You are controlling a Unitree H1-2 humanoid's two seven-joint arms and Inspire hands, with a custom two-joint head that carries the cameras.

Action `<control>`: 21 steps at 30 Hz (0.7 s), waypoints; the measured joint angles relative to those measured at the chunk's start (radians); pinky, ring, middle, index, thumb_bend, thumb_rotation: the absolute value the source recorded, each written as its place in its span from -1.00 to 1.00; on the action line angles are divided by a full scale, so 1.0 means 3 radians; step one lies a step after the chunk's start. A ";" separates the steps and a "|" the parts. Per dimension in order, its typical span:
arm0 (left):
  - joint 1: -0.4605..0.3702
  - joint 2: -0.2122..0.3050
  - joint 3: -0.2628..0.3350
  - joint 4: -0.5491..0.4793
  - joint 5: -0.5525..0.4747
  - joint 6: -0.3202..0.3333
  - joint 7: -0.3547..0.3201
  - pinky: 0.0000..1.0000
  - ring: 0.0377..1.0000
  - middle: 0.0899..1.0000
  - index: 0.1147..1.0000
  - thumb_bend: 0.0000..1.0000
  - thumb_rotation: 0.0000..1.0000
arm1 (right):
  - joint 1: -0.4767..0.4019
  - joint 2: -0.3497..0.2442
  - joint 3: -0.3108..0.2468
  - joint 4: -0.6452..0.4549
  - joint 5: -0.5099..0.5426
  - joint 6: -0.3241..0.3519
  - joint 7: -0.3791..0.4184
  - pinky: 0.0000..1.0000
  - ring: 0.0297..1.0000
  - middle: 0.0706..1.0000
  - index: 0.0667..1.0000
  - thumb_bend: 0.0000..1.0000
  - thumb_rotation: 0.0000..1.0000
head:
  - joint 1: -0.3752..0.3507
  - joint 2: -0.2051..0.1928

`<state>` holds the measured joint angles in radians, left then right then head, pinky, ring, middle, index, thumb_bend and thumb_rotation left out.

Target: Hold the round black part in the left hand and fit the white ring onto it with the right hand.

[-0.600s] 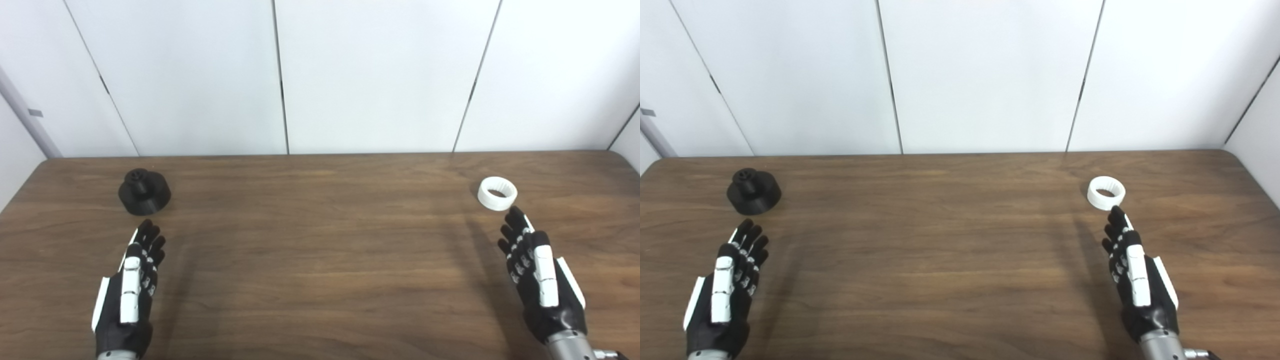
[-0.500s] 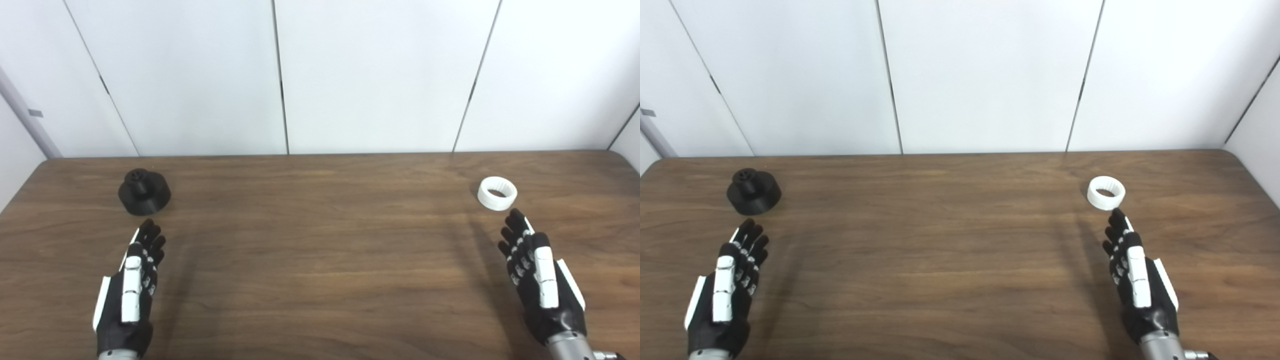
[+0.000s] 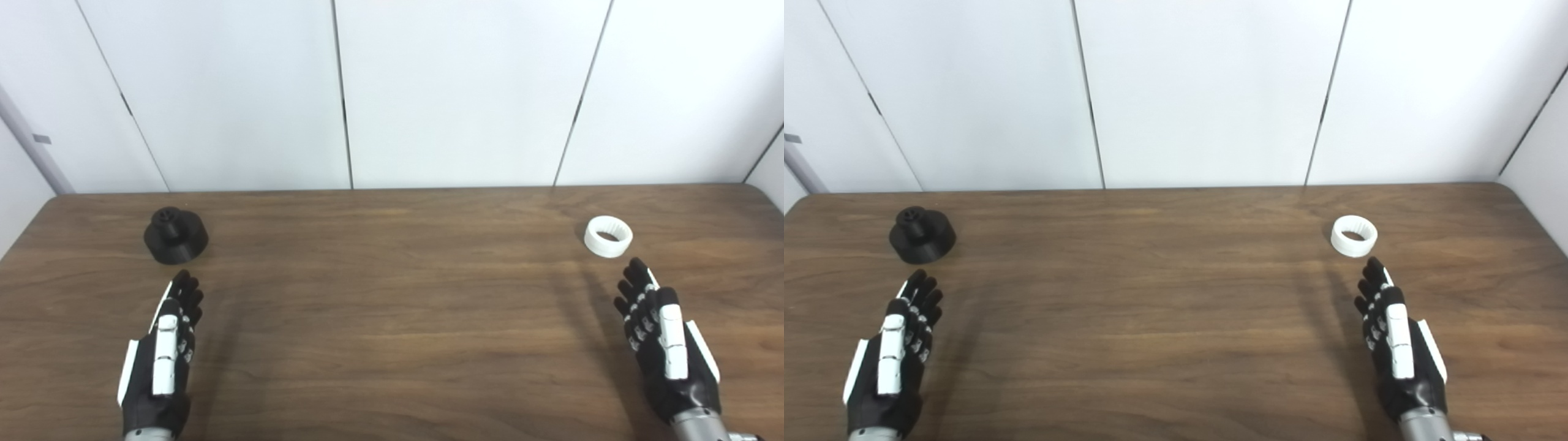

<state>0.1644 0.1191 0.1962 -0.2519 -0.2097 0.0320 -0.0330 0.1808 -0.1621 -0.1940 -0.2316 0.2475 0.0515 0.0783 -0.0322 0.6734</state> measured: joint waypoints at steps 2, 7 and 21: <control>0.0000 -0.0004 0.0000 0.0005 0.0004 -0.0009 0.0002 1.00 0.93 0.92 0.91 0.03 0.85 | 0.0000 0.0000 0.0000 0.0000 0.0001 -0.0010 0.0000 1.00 1.00 1.00 0.95 0.11 1.00 | 0.0010 -0.0005; 0.0000 -0.0011 -0.0011 0.0009 0.0025 -0.0020 0.0036 0.99 0.93 0.92 0.91 0.03 0.85 | 0.0000 -0.0001 -0.0008 0.0005 0.0009 -0.0011 0.0001 1.00 1.00 1.00 0.97 0.14 1.00 | 0.0026 -0.0031; 0.0001 -0.0044 -0.0106 0.0027 0.0055 -0.0040 0.0085 1.00 0.96 0.95 0.92 0.05 0.81 | 0.0000 -0.0067 -0.0052 0.0123 0.0032 -0.0084 0.0068 1.00 1.00 1.00 1.00 0.13 1.00 | 0.0480 -0.0189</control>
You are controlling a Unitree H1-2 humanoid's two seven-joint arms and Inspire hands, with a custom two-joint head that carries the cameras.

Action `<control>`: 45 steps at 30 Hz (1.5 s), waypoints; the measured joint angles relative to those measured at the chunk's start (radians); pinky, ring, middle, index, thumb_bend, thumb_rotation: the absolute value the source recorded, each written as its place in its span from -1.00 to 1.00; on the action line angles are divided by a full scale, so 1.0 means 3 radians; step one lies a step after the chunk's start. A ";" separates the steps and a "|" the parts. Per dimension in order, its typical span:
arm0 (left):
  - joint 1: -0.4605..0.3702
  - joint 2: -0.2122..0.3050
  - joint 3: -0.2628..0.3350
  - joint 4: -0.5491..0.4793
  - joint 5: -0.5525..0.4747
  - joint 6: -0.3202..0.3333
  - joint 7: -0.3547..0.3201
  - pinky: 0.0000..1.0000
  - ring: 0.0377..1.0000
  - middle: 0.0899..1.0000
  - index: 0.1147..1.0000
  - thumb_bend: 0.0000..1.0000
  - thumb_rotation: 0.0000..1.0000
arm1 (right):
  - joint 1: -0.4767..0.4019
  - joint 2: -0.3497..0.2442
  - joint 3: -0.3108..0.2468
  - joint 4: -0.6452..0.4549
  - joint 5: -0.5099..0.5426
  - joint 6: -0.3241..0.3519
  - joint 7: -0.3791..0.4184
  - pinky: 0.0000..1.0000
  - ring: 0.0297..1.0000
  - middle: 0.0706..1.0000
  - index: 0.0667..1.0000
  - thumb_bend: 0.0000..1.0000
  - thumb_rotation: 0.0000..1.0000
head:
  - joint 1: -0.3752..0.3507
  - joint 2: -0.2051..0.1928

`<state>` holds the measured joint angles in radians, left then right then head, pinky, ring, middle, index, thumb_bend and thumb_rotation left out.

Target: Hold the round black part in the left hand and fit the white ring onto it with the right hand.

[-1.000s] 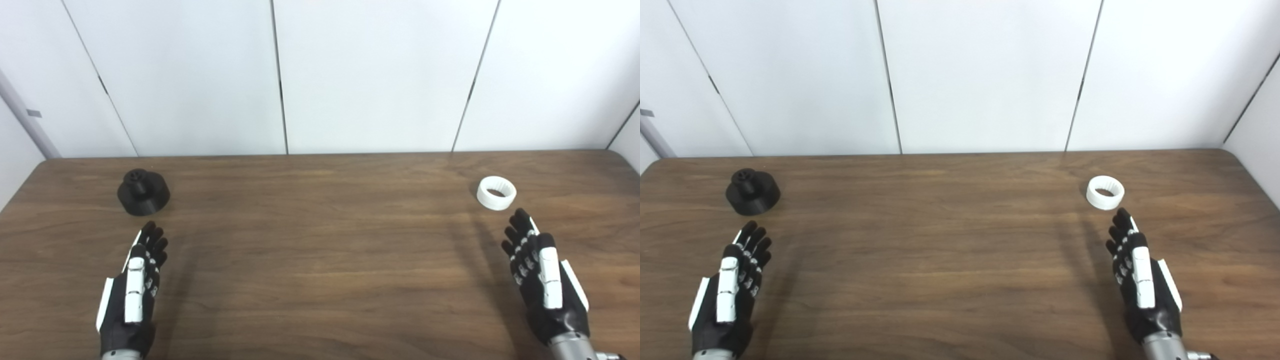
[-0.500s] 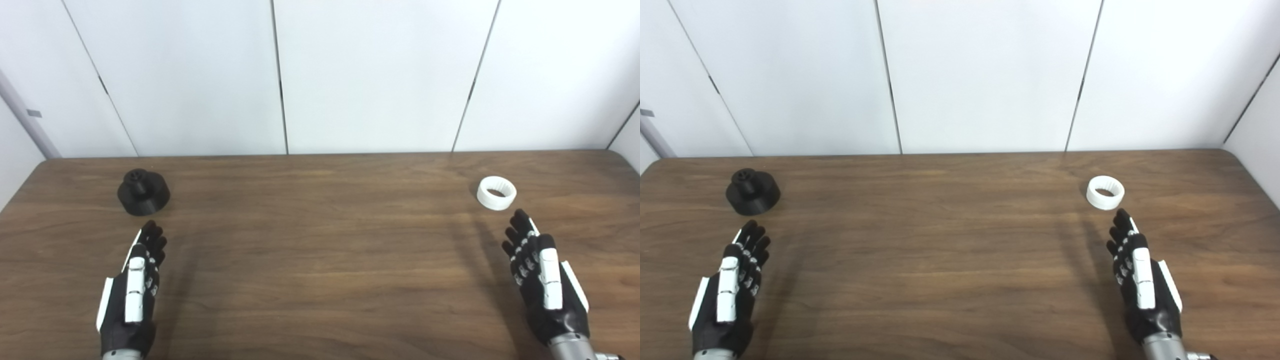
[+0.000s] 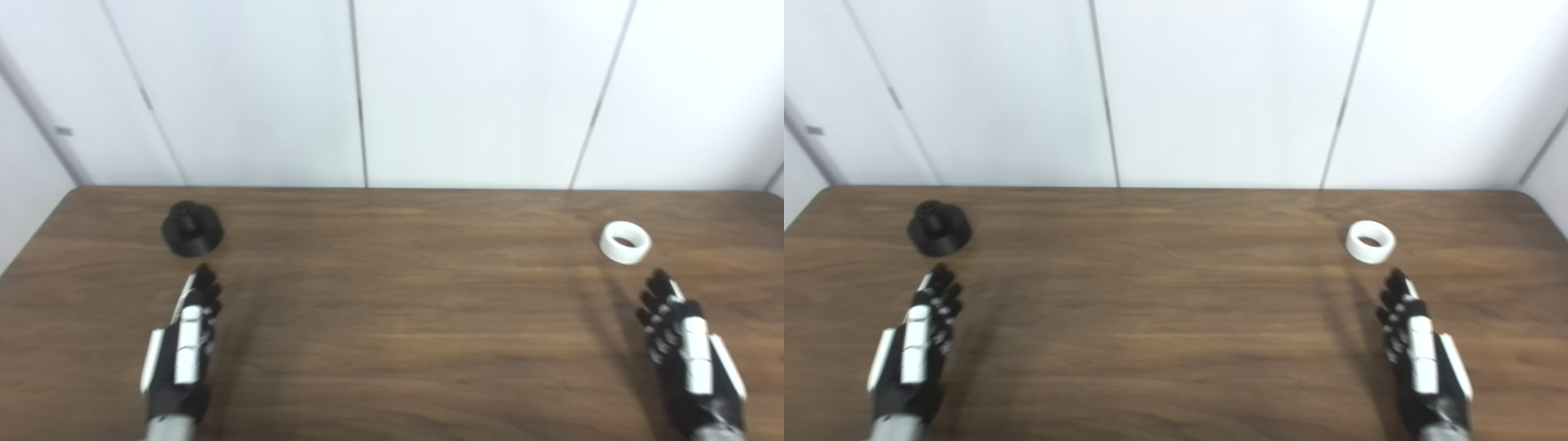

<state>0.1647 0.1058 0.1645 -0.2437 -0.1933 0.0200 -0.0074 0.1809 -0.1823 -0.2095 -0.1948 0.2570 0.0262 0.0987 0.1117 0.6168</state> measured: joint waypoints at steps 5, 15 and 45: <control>0.0001 -0.0036 -0.0065 0.0167 0.0017 -0.0164 0.0028 0.99 0.93 0.92 0.88 -0.02 0.75 | -0.0002 -0.0039 -0.0052 0.0104 0.0046 -0.0079 0.0053 1.00 1.00 1.00 1.00 0.14 1.00 | 0.0205 -0.0128; -0.0028 -0.0103 -0.0170 0.0304 0.0155 -0.0348 0.0116 1.00 0.98 0.97 0.95 -0.10 0.84 | -0.0005 -0.0055 -0.0058 0.0147 -0.0016 -0.0080 0.0055 1.00 1.00 1.00 1.00 0.31 1.00 | 0.0364 -0.0358; -0.0082 -0.0244 -0.0197 0.0380 0.0347 -0.0518 0.0174 0.96 0.94 0.94 0.93 -0.11 0.73 | -0.0020 -0.0137 -0.0081 0.0323 -0.0037 -0.0291 0.0084 0.74 0.86 0.87 0.81 0.24 1.00 | 0.0681 -0.0512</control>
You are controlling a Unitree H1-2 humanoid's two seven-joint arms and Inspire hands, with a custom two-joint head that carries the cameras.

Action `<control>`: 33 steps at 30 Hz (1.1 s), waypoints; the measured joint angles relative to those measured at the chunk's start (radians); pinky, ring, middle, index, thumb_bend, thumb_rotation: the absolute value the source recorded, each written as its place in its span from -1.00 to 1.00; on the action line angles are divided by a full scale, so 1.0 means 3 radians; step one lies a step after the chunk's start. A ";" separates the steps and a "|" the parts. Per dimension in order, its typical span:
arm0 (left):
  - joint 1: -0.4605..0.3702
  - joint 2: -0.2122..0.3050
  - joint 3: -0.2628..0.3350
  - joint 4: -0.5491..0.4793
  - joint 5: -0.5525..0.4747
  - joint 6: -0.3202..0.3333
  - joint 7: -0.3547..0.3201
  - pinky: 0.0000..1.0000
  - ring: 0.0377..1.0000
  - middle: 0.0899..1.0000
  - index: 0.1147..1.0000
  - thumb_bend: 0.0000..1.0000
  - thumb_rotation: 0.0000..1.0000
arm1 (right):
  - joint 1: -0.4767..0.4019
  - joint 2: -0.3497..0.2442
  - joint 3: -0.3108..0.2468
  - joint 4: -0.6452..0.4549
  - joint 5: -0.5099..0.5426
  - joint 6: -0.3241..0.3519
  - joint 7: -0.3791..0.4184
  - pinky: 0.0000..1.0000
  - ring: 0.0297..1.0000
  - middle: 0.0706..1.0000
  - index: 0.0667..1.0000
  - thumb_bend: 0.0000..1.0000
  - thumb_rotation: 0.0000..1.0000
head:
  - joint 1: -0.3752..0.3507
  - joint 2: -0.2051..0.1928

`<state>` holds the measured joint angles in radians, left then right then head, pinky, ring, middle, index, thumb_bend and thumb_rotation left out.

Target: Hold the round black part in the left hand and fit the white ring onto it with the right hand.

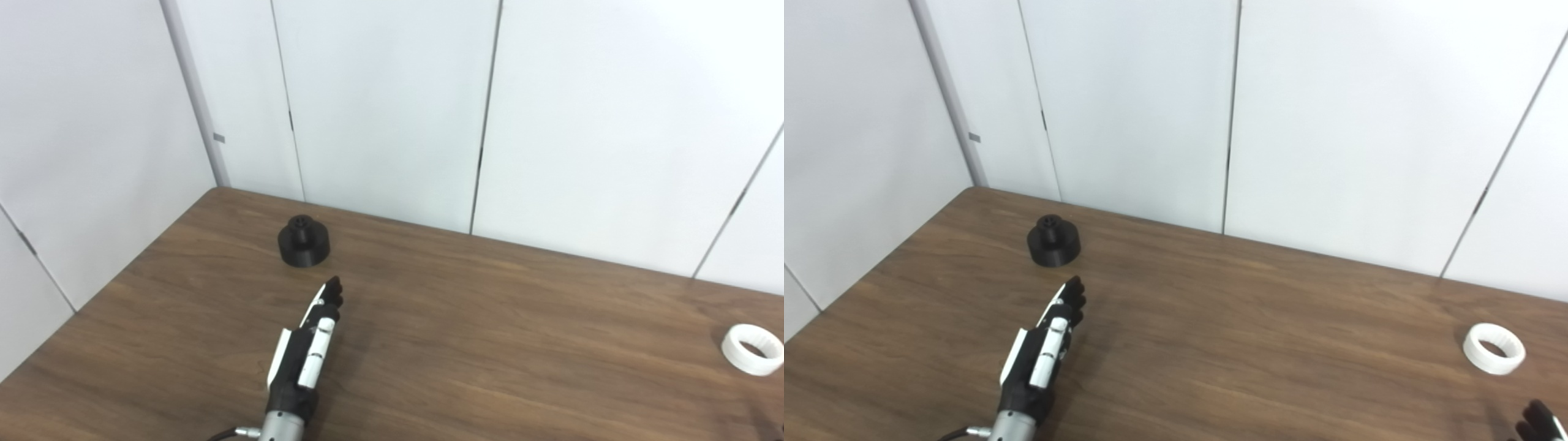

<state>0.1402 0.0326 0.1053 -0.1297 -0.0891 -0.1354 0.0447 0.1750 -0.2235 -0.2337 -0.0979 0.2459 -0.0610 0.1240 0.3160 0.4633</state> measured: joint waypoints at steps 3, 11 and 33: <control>-0.0015 -0.0020 0.0003 0.0016 0.0013 -0.0014 -0.0003 0.97 0.94 0.95 0.94 -0.11 0.74 | -0.0002 0.0001 0.0002 -0.0001 0.0006 0.0000 0.0000 0.68 0.84 0.86 0.81 0.22 1.00 | -0.0010 -0.0010; -0.0016 -0.0019 0.0010 0.0019 0.0030 -0.0017 -0.0005 0.95 0.95 0.95 0.93 -0.11 0.76 | -0.0003 0.0009 0.0013 -0.0007 0.0003 0.0000 -0.0005 0.61 0.80 0.82 0.76 0.23 1.00 | -0.0071 0.0000; -0.0178 0.0724 0.0374 -0.0675 0.0780 0.0646 -0.0047 0.88 0.92 0.91 0.90 0.56 0.09 | 0.0086 0.0153 0.0119 -0.0238 -0.0197 0.0108 -0.0041 0.81 0.90 0.89 0.83 0.39 1.00 | -0.0102 0.0184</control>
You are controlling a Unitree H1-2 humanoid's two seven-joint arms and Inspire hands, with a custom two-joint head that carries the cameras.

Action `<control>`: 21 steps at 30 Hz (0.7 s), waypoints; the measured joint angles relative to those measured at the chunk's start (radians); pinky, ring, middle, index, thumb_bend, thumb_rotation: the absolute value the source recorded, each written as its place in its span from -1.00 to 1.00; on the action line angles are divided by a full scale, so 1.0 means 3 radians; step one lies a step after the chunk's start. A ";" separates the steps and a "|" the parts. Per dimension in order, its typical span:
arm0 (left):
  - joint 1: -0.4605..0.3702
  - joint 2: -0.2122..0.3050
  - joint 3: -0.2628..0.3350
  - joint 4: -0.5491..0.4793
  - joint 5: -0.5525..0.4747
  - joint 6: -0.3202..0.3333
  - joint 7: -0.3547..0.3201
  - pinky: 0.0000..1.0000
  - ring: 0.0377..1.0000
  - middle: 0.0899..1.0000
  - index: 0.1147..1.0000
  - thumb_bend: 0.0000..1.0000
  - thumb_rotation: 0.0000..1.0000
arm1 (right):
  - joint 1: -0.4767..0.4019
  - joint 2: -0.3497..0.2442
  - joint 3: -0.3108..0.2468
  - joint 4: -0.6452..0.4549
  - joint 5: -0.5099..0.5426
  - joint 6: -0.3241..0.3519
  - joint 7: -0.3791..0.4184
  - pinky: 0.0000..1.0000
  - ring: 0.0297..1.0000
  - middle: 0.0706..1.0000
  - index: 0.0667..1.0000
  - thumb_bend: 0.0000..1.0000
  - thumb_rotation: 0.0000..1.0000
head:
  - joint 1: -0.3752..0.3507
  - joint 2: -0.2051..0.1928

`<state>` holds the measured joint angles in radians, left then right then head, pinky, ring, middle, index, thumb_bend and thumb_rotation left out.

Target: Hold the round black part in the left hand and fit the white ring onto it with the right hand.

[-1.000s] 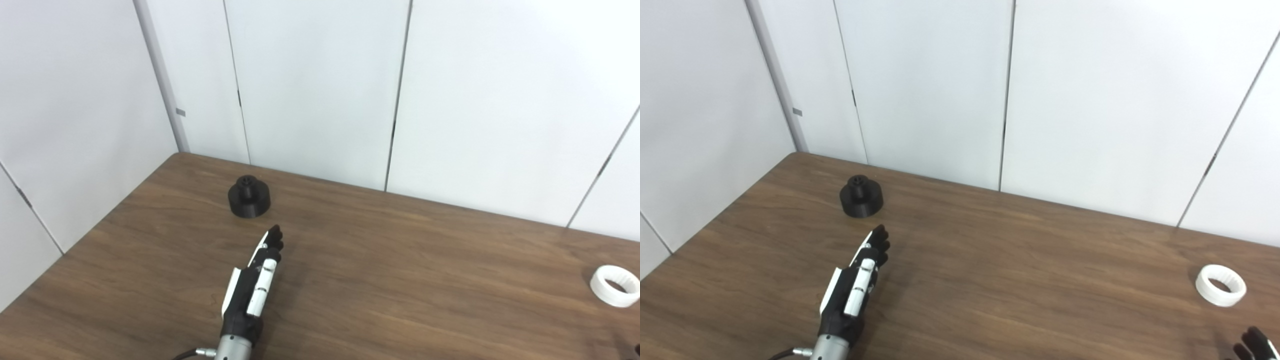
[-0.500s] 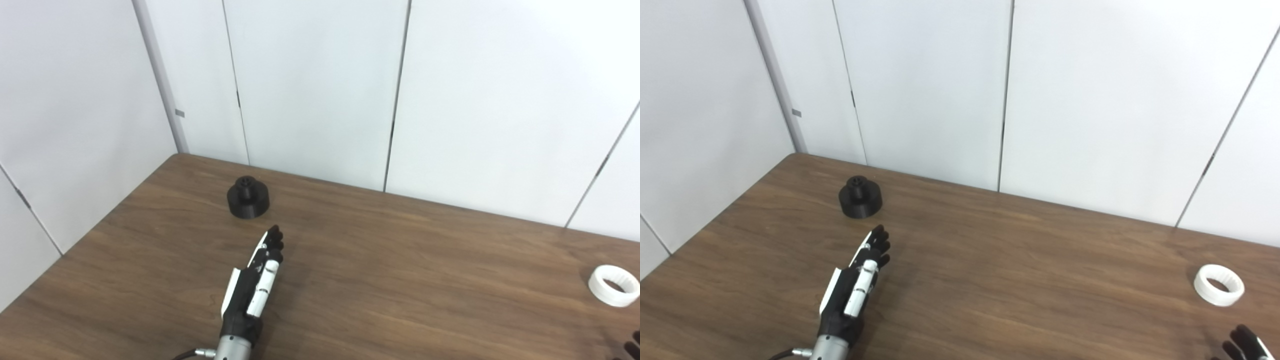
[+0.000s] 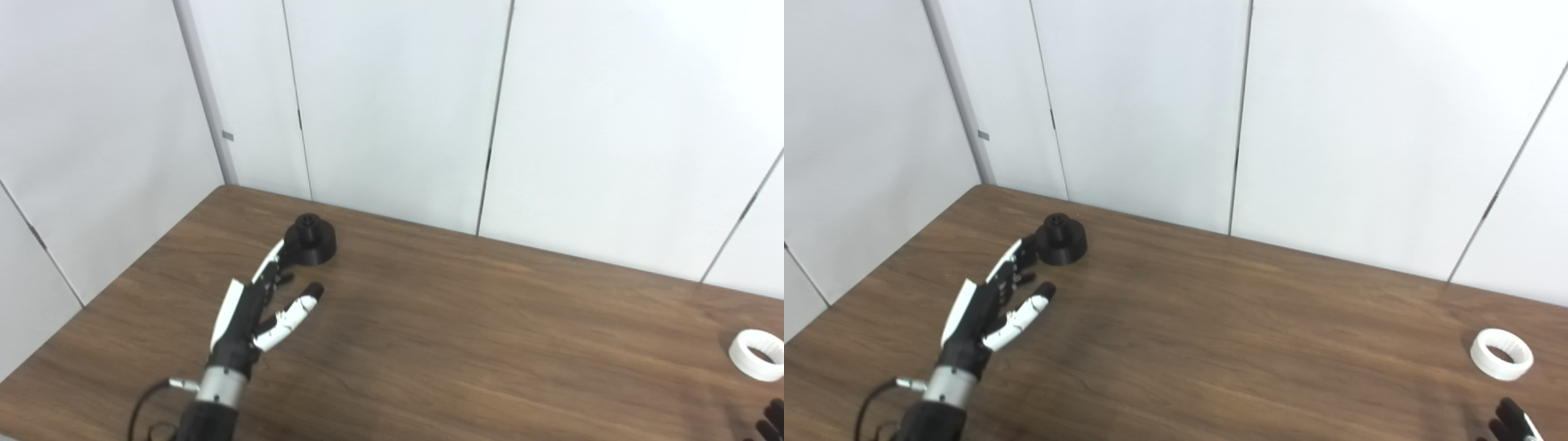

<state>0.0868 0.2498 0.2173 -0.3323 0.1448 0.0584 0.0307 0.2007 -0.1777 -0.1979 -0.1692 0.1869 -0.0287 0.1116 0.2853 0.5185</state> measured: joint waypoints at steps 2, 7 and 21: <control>-0.0078 0.0066 0.0005 -0.0013 0.0074 0.0142 -0.0012 0.97 0.97 0.93 0.90 0.71 0.01 | 0.0000 0.0013 0.0000 0.0000 -0.0001 0.0000 -0.0001 0.82 0.90 0.89 0.83 0.38 1.00 | -0.0005 0.0010; -0.0186 0.0149 0.0007 -0.0013 0.0259 0.0316 -0.0016 0.97 0.97 0.94 0.88 0.79 -0.04 | 0.0000 0.0032 0.0000 -0.0001 -0.0001 0.0002 -0.0009 0.83 0.90 0.89 0.84 0.39 1.00 | -0.0005 0.0015; -0.0872 0.0793 -0.0401 0.1346 0.1599 0.0387 0.0299 1.00 0.99 0.91 0.78 1.00 -0.03 | 0.0019 0.0044 0.0047 -0.0127 -0.0010 0.0086 -0.0058 0.96 0.98 0.95 0.90 0.44 1.00 | -0.0072 0.0072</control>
<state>-0.1746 0.4876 0.0971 0.0716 0.6246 0.1744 0.1202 0.2064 -0.1646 -0.1838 -0.2071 0.1840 -0.0030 0.0941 0.2639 0.5399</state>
